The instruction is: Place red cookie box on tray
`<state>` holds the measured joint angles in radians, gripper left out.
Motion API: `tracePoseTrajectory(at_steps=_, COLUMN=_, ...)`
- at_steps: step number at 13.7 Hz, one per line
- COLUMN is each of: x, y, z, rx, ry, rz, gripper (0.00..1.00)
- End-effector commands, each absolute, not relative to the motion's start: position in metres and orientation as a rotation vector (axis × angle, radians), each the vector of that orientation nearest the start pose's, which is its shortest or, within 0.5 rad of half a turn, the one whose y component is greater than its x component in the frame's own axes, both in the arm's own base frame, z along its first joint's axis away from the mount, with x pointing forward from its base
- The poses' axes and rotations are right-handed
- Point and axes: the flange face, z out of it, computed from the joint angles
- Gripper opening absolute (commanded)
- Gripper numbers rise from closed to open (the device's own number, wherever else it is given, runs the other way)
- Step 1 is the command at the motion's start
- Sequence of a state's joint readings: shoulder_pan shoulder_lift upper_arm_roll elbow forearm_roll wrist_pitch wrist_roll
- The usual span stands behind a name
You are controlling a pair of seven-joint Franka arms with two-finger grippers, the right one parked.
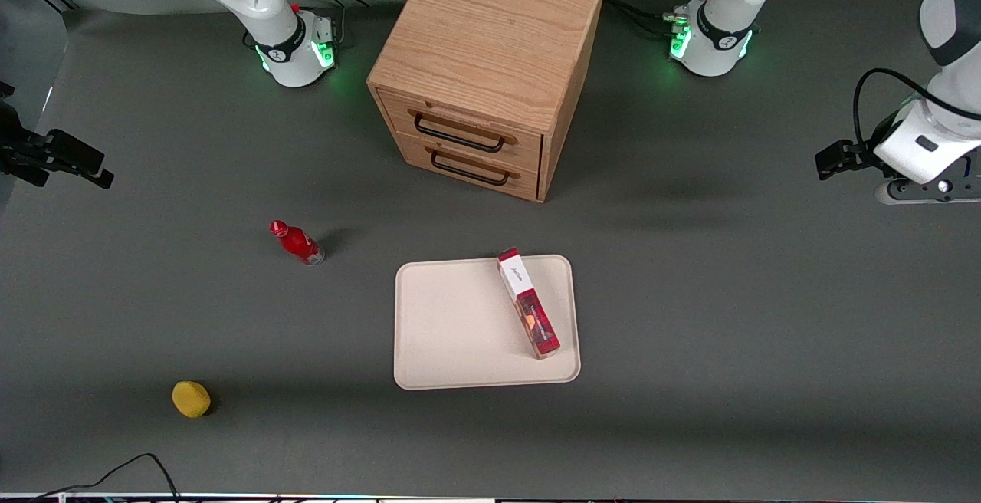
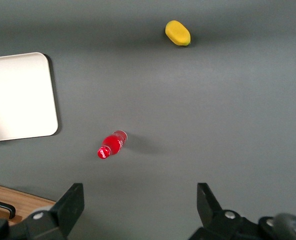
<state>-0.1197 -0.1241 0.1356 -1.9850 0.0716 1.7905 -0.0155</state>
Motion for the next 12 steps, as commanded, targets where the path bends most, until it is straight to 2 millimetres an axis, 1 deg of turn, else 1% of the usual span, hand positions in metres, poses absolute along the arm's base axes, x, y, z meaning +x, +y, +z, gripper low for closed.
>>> tracePoseTrajectory(at_steps=1, x=0.514, y=0.031, z=0.531, rx=-3.131, ry=-0.085, rz=0.083, gripper=1.00)
tracePoseTrajectory(at_steps=2, x=0.514, y=0.036, z=0.533, rx=-3.128, ry=-0.096, rz=0.083, gripper=1.00)
tracePoseTrajectory(at_steps=3, x=0.515, y=0.028, z=0.535, rx=-3.122, ry=-0.073, rz=0.080, gripper=1.00)
tracePoseTrajectory(at_steps=5, x=0.514, y=0.025, z=0.543, rx=-3.117, ry=-0.060, rz=0.089, gripper=1.00)
tracePoseTrajectory(at_steps=6, x=0.515, y=0.024, z=0.554, rx=-3.117, ry=-0.066, rz=0.087, gripper=1.00)
tracePoseTrajectory(at_steps=7, x=0.514, y=0.017, z=0.567, rx=-3.115, ry=-0.058, rz=0.101, gripper=1.00)
tracePoseTrajectory(at_steps=8, x=0.512, y=0.014, z=0.579, rx=-3.114, ry=-0.052, rz=0.105, gripper=1.00)
tracePoseTrajectory(at_steps=11, x=0.510, y=0.002, z=0.602, rx=-3.114, ry=-0.023, rz=0.110, gripper=1.00)
tracePoseTrajectory(at_steps=12, x=0.512, y=0.000, z=0.602, rx=-3.115, ry=-0.018, rz=0.112, gripper=1.00)
